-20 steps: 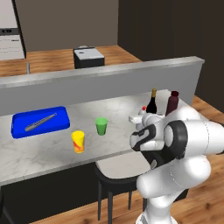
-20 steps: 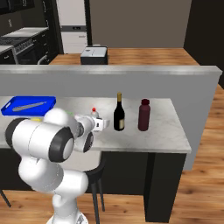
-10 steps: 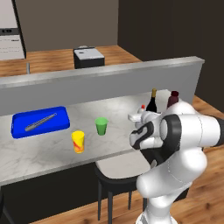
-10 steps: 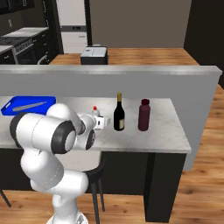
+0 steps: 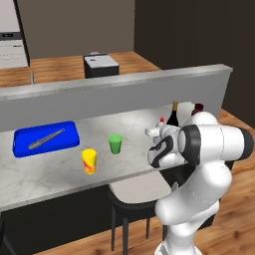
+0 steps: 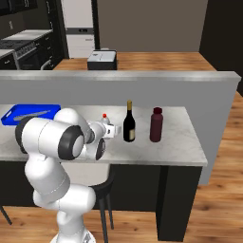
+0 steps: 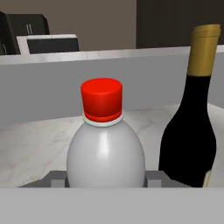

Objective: Place the drinks on the dining counter in a tight cluster.

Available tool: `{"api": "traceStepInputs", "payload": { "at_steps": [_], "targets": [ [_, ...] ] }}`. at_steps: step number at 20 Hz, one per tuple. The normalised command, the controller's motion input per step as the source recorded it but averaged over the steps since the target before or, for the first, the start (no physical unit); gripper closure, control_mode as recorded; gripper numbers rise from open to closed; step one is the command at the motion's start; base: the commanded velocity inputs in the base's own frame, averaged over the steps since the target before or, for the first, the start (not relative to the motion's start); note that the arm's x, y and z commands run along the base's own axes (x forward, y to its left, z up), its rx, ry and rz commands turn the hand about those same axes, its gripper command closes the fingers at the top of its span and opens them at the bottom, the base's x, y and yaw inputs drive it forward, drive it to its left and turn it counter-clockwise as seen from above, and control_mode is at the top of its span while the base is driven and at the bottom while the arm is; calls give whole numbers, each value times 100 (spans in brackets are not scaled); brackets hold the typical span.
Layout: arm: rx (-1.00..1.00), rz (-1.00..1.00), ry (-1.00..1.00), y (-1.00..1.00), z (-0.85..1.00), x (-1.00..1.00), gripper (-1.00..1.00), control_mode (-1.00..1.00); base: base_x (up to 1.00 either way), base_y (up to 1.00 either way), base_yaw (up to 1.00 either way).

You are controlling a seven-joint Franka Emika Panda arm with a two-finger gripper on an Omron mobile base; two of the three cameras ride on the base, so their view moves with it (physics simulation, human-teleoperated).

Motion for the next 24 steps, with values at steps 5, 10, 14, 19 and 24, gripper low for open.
{"api": "traceStepInputs", "payload": {
  "at_steps": [5, 10, 14, 19, 24],
  "targets": [
    [0, 0, 0, 0, -13, 0, 100, -100, 0, 0, 0],
    [0, 0, 0, 0, -17, 0, 100, -100, 0, 0, 0],
    [0, 0, 0, 0, -15, 2, 100, -100, 0, 0, 0],
    [0, 0, 0, 0, -3, 20, 100, -100, 0, 0, 0],
    [0, -1, 0, -5, 0, 28, 100, -100, 0, 0, 0]
  ]
}}
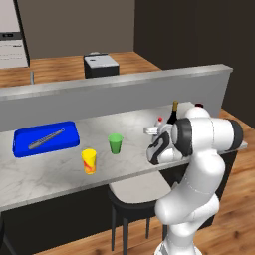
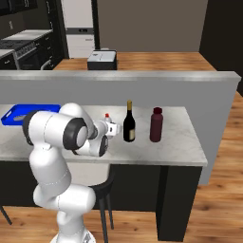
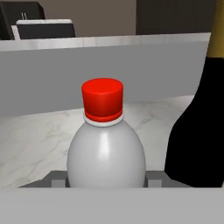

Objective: Place the drinks on the dining counter in a tight cluster.

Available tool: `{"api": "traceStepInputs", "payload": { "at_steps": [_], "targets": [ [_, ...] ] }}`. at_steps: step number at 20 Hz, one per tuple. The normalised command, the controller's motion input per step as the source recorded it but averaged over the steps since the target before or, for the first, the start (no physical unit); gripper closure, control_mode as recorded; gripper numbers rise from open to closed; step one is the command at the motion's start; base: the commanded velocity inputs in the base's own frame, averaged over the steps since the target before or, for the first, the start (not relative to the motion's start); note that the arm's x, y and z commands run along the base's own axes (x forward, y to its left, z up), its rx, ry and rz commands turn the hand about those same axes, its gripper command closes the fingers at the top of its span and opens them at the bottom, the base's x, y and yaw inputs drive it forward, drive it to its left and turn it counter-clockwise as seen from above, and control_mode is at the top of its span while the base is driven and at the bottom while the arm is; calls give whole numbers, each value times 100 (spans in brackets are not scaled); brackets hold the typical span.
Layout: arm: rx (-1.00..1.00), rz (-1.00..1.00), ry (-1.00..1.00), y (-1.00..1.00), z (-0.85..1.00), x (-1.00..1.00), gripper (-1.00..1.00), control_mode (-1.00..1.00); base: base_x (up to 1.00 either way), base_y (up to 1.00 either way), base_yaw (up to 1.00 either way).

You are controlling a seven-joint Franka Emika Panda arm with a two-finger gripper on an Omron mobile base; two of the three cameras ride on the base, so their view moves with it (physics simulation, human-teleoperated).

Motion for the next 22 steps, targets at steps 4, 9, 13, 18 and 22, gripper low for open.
{"api": "traceStepInputs", "payload": {
  "at_steps": [4, 9, 13, 18, 22],
  "targets": [
    [0, 0, 0, -19, 0, 1, 100, -100, 0, 0, 0],
    [0, 0, 0, -12, 0, 0, 100, -100, 0, 0, 0],
    [0, 0, 0, 0, 0, 3, 100, -100, 0, 0, 0],
    [0, 0, 0, 0, -11, 5, 100, -100, 0, 0, 0],
    [0, 0, 0, 0, -24, 0, 100, -100, 0, 0, 0]
  ]
}}
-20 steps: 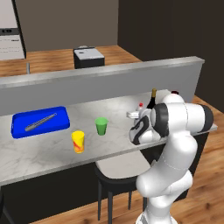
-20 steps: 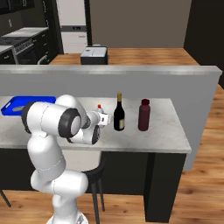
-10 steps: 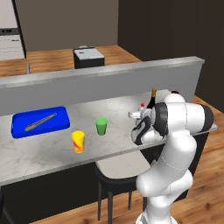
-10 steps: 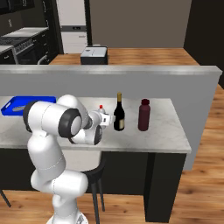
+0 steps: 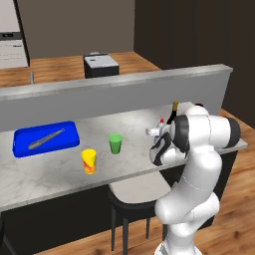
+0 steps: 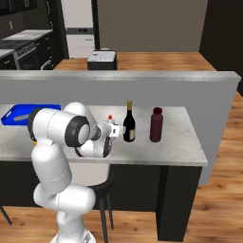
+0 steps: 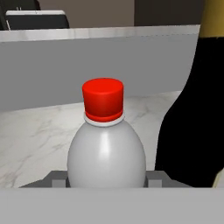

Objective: Place the drinks on the dining counter in a tight cluster.

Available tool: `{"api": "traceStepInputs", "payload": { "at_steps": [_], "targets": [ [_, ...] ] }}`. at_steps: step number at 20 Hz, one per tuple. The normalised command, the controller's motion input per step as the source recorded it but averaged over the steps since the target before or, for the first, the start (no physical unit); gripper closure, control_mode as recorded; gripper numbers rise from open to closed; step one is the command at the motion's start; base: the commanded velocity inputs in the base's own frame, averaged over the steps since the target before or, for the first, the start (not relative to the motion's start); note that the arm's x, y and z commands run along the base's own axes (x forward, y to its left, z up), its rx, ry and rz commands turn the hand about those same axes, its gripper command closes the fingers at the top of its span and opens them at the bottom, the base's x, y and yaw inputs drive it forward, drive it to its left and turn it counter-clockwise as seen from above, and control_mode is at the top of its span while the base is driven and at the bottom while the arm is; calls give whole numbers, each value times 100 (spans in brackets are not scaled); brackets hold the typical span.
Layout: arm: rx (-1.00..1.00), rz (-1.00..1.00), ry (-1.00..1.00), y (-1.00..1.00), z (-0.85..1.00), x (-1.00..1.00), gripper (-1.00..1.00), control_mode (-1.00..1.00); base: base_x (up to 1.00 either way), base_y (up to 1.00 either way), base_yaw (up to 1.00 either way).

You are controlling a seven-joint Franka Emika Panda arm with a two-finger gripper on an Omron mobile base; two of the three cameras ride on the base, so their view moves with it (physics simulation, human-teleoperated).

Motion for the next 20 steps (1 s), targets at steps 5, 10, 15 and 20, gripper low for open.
{"api": "traceStepInputs", "payload": {
  "at_steps": [5, 10, 15, 20],
  "targets": [
    [0, 0, 0, 0, -14, 0, 100, -100, 0, 0, 0],
    [0, 0, -2, 0, -9, 0, 100, -100, 0, 0, 0],
    [0, 0, -7, 0, -27, 0, 100, -100, 0, 0, 0],
    [0, 0, -7, 0, -26, 0, 100, -100, 0, 0, 0]
  ]
}}
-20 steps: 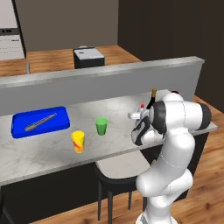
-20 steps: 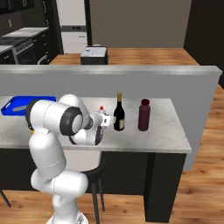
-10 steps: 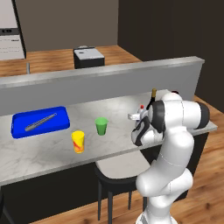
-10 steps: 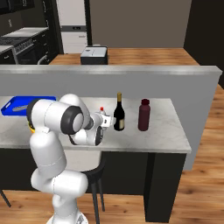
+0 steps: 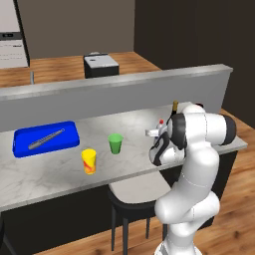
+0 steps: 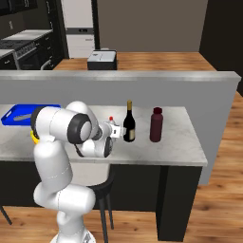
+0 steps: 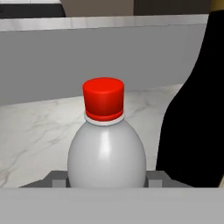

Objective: Place the drinks on the dining counter in a tight cluster.

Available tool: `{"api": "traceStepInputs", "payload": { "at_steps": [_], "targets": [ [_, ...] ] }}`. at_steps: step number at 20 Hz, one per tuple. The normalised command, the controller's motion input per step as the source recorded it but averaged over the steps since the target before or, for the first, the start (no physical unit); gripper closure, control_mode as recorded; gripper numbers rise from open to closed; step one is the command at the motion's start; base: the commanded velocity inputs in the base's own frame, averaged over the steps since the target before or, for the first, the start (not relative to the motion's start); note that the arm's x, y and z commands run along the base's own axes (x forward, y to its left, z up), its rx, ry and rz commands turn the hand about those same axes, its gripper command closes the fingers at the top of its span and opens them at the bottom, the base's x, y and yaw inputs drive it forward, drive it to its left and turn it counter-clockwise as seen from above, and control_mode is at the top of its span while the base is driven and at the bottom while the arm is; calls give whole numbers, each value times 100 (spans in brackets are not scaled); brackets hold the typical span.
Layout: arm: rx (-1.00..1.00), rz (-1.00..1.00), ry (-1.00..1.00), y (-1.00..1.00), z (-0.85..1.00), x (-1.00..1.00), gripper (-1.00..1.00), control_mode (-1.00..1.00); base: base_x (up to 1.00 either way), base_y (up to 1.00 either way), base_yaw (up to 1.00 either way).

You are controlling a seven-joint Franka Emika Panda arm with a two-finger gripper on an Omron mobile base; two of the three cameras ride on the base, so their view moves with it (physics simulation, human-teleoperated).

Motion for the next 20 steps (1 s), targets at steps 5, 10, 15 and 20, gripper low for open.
{"api": "traceStepInputs", "payload": {
  "at_steps": [5, 10, 15, 20],
  "targets": [
    [0, 0, -8, 0, -4, 1, 100, -100, 0, 0, 0],
    [0, 0, -14, 0, -1, 14, 100, -100, 0, 0, 0],
    [0, 0, -11, 0, -1, 17, 100, -100, 0, 0, 0],
    [0, 0, -3, 0, -10, 0, 100, -100, 0, 0, 0]
  ]
}}
